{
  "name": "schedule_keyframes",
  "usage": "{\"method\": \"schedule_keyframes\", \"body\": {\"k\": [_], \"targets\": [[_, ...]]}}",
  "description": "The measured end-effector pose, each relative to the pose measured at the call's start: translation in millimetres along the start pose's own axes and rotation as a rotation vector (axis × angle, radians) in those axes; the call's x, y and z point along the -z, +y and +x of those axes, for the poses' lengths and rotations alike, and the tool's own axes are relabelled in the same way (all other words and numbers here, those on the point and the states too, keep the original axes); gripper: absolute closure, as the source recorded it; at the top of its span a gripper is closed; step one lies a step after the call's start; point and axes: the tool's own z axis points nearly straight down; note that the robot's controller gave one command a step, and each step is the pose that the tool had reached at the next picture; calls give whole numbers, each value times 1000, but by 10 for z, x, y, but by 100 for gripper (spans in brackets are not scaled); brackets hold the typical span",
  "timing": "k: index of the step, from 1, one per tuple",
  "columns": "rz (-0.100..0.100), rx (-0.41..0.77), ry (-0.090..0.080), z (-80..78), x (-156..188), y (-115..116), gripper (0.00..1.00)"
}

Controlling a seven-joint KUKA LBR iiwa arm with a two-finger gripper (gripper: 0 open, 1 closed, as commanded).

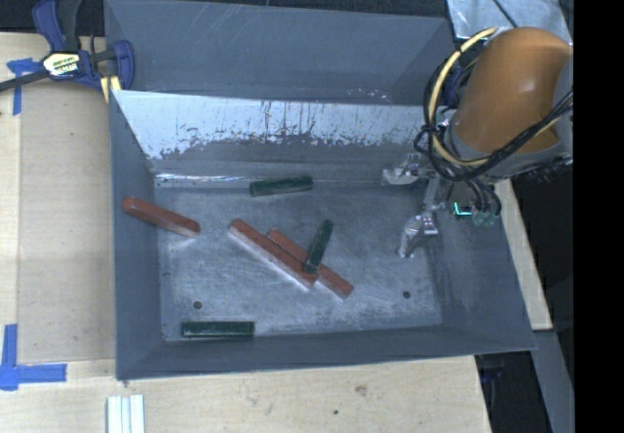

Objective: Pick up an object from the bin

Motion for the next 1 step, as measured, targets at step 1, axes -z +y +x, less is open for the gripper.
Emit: {"method": "schedule_keyframes", "body": {"k": [1], "targets": [[1,2,-8,-18,45,2,0]]}}
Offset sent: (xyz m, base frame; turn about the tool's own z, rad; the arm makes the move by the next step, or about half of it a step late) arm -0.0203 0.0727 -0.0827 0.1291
